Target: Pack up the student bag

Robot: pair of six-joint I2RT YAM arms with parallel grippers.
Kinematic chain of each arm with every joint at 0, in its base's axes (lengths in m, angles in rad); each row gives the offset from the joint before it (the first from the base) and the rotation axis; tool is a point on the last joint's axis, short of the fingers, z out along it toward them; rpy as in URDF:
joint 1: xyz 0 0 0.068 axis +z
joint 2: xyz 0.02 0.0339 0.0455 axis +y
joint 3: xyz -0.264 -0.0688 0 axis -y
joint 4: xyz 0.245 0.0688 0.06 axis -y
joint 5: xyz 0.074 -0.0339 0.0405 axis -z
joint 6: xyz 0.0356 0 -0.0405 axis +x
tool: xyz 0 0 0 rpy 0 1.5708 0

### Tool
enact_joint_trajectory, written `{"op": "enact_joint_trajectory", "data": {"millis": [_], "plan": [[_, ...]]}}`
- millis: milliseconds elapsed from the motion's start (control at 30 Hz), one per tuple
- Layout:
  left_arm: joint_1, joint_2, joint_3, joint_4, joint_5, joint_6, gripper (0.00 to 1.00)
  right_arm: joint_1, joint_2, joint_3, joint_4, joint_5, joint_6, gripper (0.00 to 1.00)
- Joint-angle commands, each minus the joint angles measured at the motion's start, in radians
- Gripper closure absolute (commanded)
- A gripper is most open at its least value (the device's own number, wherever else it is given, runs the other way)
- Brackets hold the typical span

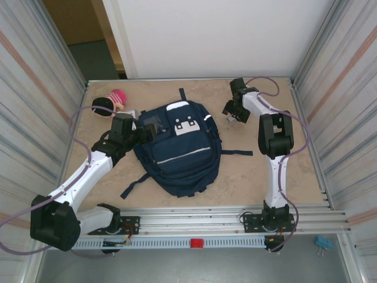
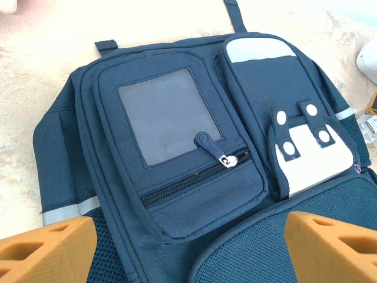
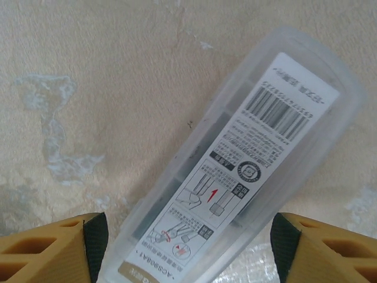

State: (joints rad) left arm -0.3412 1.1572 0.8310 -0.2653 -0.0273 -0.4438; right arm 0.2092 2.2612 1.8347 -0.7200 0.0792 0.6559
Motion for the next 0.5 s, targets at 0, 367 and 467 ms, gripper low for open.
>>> {"op": "enact_joint_trajectory", "data": {"millis": [0, 367, 467], "plan": [[0.004, -0.024, 0.008, -0.011, -0.020, 0.017, 0.17, -0.002, 0.038, 0.033, -0.015, -0.016, 0.021, 0.26], [0.005, -0.030, 0.007, -0.010, -0.016, 0.018, 0.17, -0.003, 0.033, 0.061, -0.092, 0.057, -0.028, 0.42], [0.005, -0.030, 0.006, -0.010, -0.015, 0.017, 0.17, -0.005, 0.033, 0.061, -0.104, 0.085, -0.049, 0.43]]}}
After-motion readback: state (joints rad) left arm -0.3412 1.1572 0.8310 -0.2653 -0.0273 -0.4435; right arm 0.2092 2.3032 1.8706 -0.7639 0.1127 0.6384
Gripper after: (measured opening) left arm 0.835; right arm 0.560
